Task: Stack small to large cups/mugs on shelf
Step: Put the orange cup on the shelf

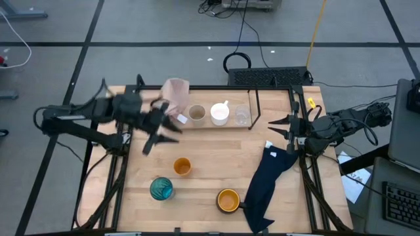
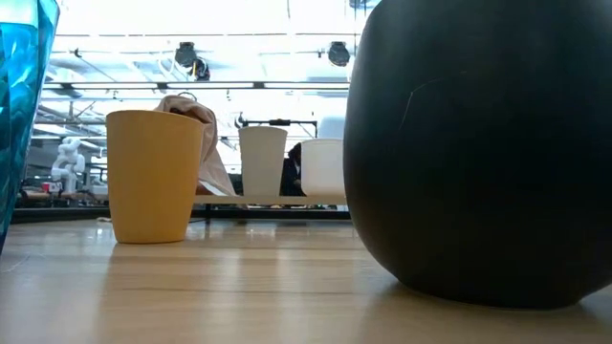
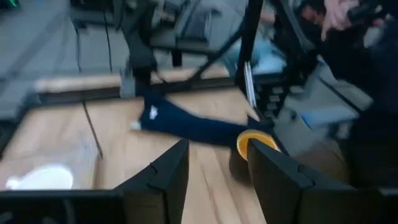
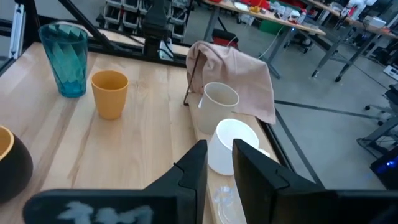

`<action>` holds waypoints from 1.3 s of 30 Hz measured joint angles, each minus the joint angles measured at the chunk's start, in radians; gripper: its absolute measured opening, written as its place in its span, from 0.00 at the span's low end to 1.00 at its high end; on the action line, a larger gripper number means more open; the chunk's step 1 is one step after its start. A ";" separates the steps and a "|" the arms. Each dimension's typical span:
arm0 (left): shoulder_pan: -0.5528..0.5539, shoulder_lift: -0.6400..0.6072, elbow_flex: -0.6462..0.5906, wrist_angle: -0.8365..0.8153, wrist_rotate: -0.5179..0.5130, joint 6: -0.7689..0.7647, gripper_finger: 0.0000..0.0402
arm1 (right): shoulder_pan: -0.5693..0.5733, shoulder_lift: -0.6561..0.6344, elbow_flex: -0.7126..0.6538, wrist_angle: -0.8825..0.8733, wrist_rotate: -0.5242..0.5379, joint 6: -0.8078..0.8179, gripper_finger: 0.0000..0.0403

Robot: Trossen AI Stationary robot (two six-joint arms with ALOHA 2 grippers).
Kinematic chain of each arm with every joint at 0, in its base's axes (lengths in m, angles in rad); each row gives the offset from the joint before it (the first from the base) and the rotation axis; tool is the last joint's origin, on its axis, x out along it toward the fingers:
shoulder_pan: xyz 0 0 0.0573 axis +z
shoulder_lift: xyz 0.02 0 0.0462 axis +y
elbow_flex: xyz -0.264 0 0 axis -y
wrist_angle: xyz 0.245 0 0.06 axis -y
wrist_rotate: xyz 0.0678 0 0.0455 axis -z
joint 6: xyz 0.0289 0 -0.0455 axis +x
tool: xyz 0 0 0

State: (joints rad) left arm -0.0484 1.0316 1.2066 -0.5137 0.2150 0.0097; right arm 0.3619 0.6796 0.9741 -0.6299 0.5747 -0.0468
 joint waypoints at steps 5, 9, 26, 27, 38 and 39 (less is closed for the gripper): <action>-0.173 -0.062 -0.263 0.269 -0.345 -0.012 0.41 | 0.000 0.000 0.000 0.032 0.000 -0.019 0.17; -0.213 -0.051 -0.401 0.484 -0.419 -0.011 0.41 | 0.000 0.000 0.000 0.031 0.000 -0.016 0.17; -0.203 -0.589 -0.641 0.326 -0.515 -0.055 0.41 | 0.000 0.051 0.000 0.040 0.000 0.035 0.17; -0.209 -0.631 -0.680 0.321 -0.534 -0.063 0.41 | 0.000 0.057 0.000 0.044 0.000 0.035 0.17; -0.268 -0.841 -0.996 0.563 -0.595 -0.073 0.41 | -0.001 0.082 0.000 0.084 0.001 0.032 0.17; -0.269 -0.841 -1.006 0.574 -0.594 -0.073 0.41 | -0.002 0.087 0.000 0.086 0.001 0.028 0.17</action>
State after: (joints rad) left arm -0.3175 0.1906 0.2004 0.0604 -0.3792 -0.0631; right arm 0.3598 0.7665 0.9741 -0.5443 0.5759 -0.0188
